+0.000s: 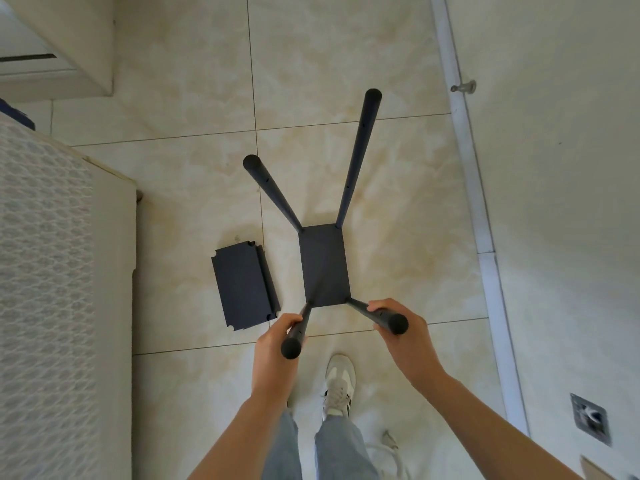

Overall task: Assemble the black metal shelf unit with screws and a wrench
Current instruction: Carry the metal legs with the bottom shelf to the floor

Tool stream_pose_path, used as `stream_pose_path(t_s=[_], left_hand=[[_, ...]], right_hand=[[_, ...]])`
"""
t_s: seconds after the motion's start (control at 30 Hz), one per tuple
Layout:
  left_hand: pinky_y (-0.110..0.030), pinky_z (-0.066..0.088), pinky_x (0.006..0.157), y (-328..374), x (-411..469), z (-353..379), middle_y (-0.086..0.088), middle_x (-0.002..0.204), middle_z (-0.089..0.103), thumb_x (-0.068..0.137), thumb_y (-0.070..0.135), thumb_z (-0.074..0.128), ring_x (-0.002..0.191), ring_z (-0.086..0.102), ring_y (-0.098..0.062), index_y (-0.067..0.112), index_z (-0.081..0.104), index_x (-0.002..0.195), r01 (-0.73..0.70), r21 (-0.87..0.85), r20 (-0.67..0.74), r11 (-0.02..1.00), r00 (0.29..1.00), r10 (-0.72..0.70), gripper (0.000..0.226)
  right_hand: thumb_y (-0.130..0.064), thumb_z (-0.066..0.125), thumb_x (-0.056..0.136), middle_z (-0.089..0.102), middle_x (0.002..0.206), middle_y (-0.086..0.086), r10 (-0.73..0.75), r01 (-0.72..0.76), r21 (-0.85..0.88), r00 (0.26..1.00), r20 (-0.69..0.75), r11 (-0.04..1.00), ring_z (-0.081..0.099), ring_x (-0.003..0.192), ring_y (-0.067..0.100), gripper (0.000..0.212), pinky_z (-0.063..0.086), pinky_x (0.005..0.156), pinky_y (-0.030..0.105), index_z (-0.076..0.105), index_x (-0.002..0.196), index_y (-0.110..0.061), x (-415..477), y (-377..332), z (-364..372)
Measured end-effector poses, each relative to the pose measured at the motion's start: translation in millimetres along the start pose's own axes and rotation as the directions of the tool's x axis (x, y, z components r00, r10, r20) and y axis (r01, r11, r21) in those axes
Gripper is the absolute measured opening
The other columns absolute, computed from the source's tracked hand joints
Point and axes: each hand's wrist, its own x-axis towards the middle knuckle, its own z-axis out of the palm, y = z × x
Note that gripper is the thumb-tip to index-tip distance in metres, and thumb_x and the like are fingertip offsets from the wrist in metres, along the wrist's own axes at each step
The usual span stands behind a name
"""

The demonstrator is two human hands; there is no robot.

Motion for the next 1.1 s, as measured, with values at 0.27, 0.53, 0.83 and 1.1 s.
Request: stream_pose_path(t_s=[0.27,0.53,0.83,1.1], left_hand=[[-0.002,0.045,0.070,-10,-13,9,0.035,0.088,0.064,0.087,-0.004,0.072,0.086,0.060,0.007,0.043,0.063,0.094,-0.006,-0.059,-0.031,0.998,1.000,0.004,0.049],[0.000,0.043,0.071,-17,-23,8,0.025,0.085,0.064,0.087,-0.004,0.072,0.082,0.061,0.008,0.033,0.066,0.100,0.007,-0.033,-0.033,0.999,0.999,-0.008,0.040],[-0.015,0.045,0.100,-5,-23,-2,0.009,0.117,0.061,0.092,0.010,0.071,0.103,0.057,-0.011,0.024,0.062,0.124,0.082,0.192,0.184,0.978,0.976,-0.118,0.036],[-0.020,0.050,0.092,39,-30,-52,0.005,0.111,0.063,0.097,0.004,0.062,0.103,0.062,-0.013,0.022,0.063,0.120,0.134,0.205,0.155,0.970,0.974,-0.167,0.029]], right_hand=[[0.019,0.058,0.082,0.068,0.096,0.001,0.013,-0.013,0.034,1.000,0.006,0.999,0.063,0.089,0.019,0.038,0.053,0.084,0.039,0.066,0.093,-0.017,-27,16,-1],[0.021,0.059,0.080,0.066,0.088,0.009,0.055,-0.053,0.095,0.998,-0.017,0.994,0.058,0.083,0.031,0.038,0.049,0.078,0.046,0.066,0.092,-0.015,-43,18,10],[0.009,0.063,0.085,0.065,0.086,0.001,0.142,-0.142,-0.041,0.990,-0.024,0.989,0.060,0.078,0.026,0.031,0.050,0.068,0.030,0.062,0.099,-0.019,-43,15,1],[0.006,0.054,0.093,0.067,0.115,-0.002,0.209,-0.211,-0.199,0.977,-0.029,0.957,0.060,0.111,0.015,0.031,0.048,0.099,0.029,0.063,0.114,-0.014,-56,-26,-38]])
